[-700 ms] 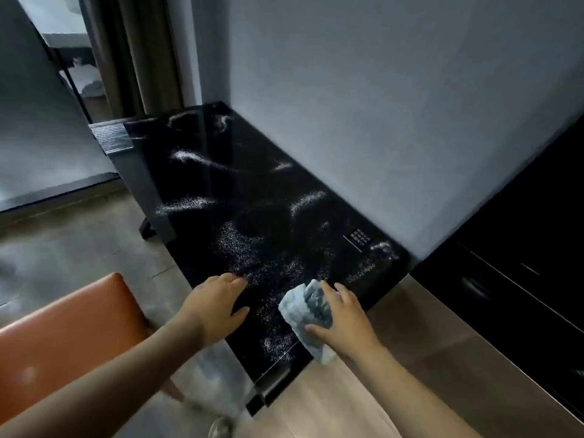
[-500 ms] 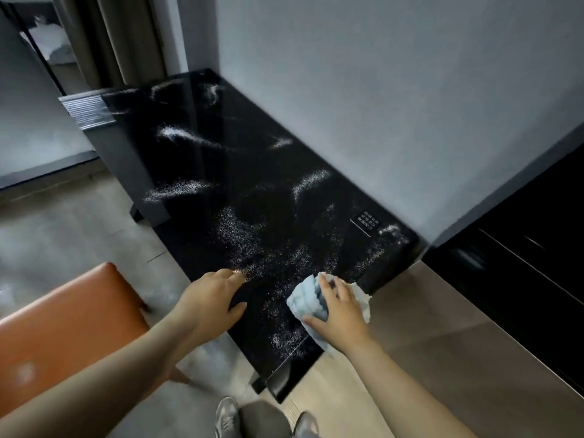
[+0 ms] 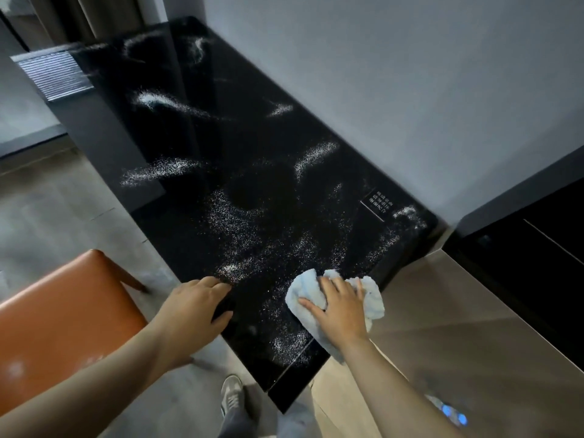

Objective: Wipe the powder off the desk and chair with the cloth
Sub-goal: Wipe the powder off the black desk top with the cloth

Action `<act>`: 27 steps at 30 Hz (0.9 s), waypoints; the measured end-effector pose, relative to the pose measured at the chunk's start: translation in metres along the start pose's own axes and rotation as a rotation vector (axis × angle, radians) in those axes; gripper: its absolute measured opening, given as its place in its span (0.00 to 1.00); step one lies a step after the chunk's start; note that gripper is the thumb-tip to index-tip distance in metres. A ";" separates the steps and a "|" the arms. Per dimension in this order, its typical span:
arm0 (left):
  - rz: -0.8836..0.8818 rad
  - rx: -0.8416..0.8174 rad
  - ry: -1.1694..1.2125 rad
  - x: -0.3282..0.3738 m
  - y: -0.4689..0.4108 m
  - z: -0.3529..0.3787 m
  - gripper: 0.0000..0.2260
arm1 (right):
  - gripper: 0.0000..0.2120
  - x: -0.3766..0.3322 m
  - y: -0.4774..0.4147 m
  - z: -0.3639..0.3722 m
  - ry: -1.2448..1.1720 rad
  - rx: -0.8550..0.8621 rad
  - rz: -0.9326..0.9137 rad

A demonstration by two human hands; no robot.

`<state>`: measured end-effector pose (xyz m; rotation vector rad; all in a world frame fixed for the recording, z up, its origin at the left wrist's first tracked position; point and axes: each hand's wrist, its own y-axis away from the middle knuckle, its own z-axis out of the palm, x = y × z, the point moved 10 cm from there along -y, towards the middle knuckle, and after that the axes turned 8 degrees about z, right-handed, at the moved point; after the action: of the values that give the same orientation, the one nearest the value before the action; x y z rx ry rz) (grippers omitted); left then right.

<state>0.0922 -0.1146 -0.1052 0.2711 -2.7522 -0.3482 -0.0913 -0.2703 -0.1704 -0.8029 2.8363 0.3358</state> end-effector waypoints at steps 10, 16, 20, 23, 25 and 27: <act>0.028 0.005 0.014 0.026 -0.045 -0.018 0.21 | 0.21 0.049 -0.005 -0.091 -0.461 0.223 0.156; 0.073 0.018 0.017 0.066 -0.091 -0.031 0.25 | 0.24 0.101 -0.022 -0.127 -0.412 0.213 0.254; 0.082 0.019 0.012 0.087 -0.125 -0.035 0.24 | 0.14 0.134 -0.042 -0.139 -0.449 0.229 0.288; 0.083 0.007 0.008 0.098 -0.151 -0.032 0.24 | 0.10 0.158 -0.058 -0.146 -0.526 0.300 0.359; 0.081 -0.005 0.007 0.102 -0.169 -0.029 0.24 | 0.11 0.175 -0.069 -0.146 -0.573 0.345 0.429; 0.080 -0.022 0.014 0.105 -0.187 -0.024 0.25 | 0.13 0.190 -0.083 -0.146 -0.580 0.387 0.480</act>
<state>0.0313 -0.3218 -0.1006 0.1570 -2.7348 -0.3539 -0.2223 -0.4710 -0.0879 0.0615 2.3779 0.0518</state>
